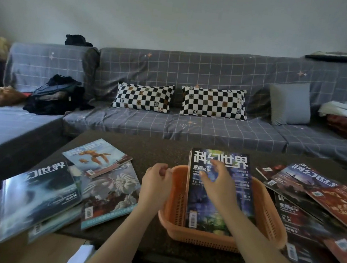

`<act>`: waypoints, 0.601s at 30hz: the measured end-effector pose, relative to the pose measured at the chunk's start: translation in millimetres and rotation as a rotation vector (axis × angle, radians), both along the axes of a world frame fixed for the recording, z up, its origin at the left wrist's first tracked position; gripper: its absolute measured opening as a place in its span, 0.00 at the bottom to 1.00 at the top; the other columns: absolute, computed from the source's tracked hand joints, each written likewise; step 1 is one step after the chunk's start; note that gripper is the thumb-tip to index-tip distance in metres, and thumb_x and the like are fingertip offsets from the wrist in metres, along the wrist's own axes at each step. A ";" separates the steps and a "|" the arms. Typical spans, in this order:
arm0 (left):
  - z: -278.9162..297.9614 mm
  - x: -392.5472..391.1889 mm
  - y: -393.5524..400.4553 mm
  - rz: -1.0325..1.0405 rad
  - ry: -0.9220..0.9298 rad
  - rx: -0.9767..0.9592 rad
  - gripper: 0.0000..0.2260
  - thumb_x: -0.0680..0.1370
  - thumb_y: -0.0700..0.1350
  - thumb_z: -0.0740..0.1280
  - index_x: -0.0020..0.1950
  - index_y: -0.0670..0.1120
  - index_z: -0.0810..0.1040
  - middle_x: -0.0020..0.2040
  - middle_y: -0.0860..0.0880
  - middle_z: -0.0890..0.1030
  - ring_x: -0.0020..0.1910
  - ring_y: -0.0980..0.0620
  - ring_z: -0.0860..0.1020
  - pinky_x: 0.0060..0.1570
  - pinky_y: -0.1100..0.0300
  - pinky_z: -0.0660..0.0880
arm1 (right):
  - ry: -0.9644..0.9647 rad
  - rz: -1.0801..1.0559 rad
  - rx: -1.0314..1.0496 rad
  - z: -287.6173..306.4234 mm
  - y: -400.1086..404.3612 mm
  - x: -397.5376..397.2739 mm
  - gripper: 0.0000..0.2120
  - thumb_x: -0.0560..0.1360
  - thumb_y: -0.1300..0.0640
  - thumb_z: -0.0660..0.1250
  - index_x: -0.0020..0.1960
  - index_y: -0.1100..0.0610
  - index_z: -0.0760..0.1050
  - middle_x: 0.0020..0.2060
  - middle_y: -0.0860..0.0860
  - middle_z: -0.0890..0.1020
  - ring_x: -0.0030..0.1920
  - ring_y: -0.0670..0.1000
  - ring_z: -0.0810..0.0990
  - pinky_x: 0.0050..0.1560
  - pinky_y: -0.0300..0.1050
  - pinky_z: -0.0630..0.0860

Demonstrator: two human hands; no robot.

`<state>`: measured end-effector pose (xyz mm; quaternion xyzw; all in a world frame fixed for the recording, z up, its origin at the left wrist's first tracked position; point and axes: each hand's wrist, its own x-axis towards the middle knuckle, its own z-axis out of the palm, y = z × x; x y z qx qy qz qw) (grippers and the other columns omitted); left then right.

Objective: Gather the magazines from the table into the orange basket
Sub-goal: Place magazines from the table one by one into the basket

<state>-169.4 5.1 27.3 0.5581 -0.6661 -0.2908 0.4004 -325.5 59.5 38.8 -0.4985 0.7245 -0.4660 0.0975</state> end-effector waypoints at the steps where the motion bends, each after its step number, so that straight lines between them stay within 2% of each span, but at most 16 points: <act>1: 0.1 9.8 -2.0 0.017 0.004 -0.002 0.15 0.80 0.51 0.61 0.66 0.51 0.73 0.58 0.53 0.77 0.40 0.66 0.72 0.31 0.72 0.64 | -0.008 0.025 -0.004 0.6 -6.1 13.6 0.24 0.75 0.51 0.66 0.69 0.53 0.66 0.66 0.50 0.73 0.65 0.50 0.72 0.62 0.46 0.69; 4: -2.4 43.7 -5.9 0.052 0.037 0.021 0.15 0.80 0.51 0.62 0.66 0.49 0.73 0.49 0.57 0.77 0.41 0.61 0.75 0.33 0.71 0.72 | -0.037 0.105 0.006 -2.9 -23.3 55.0 0.23 0.75 0.53 0.66 0.68 0.51 0.67 0.64 0.49 0.75 0.63 0.48 0.73 0.60 0.43 0.71; 6: -6.2 65.9 -8.2 0.080 0.063 0.066 0.16 0.80 0.51 0.62 0.67 0.49 0.72 0.51 0.54 0.78 0.44 0.57 0.78 0.37 0.64 0.76 | -0.076 0.167 0.017 -8.4 -33.5 79.9 0.21 0.75 0.54 0.67 0.67 0.51 0.68 0.62 0.50 0.76 0.62 0.48 0.74 0.58 0.41 0.71; 9: -15.6 95.5 -11.4 0.143 0.035 0.104 0.15 0.80 0.51 0.61 0.66 0.49 0.73 0.57 0.50 0.78 0.42 0.58 0.79 0.31 0.67 0.74 | -0.118 0.245 0.054 -18.7 -48.5 110.2 0.20 0.75 0.56 0.67 0.66 0.52 0.69 0.61 0.51 0.77 0.61 0.48 0.74 0.57 0.40 0.70; 11: -23.1 111.7 -13.2 0.178 0.017 0.127 0.16 0.80 0.51 0.61 0.65 0.48 0.74 0.58 0.47 0.78 0.46 0.55 0.80 0.40 0.60 0.78 | -0.119 0.271 0.119 -27.6 -59.6 126.4 0.21 0.75 0.55 0.67 0.67 0.52 0.69 0.61 0.51 0.77 0.60 0.48 0.75 0.56 0.40 0.71; 14: -36.8 131.5 -16.7 0.243 -0.071 0.175 0.15 0.79 0.51 0.61 0.63 0.47 0.75 0.61 0.45 0.77 0.56 0.48 0.76 0.57 0.49 0.74 | -0.112 0.284 0.310 -41.7 -76.2 146.8 0.25 0.75 0.53 0.67 0.69 0.51 0.65 0.64 0.52 0.74 0.62 0.50 0.74 0.53 0.40 0.71; 16: -48.0 142.5 -19.0 0.295 -0.153 0.235 0.17 0.79 0.52 0.60 0.65 0.47 0.74 0.65 0.44 0.74 0.61 0.44 0.73 0.63 0.46 0.70 | -0.094 0.282 0.450 -49.9 -85.8 156.8 0.26 0.75 0.52 0.67 0.70 0.54 0.64 0.65 0.53 0.73 0.63 0.52 0.74 0.51 0.41 0.70; 18: -59.8 151.4 -19.6 0.345 -0.197 0.320 0.19 0.80 0.53 0.60 0.68 0.47 0.71 0.67 0.43 0.71 0.65 0.42 0.70 0.65 0.46 0.67 | -0.069 0.266 0.569 -58.0 -92.9 163.1 0.26 0.74 0.50 0.66 0.69 0.57 0.65 0.64 0.55 0.74 0.63 0.55 0.74 0.55 0.44 0.71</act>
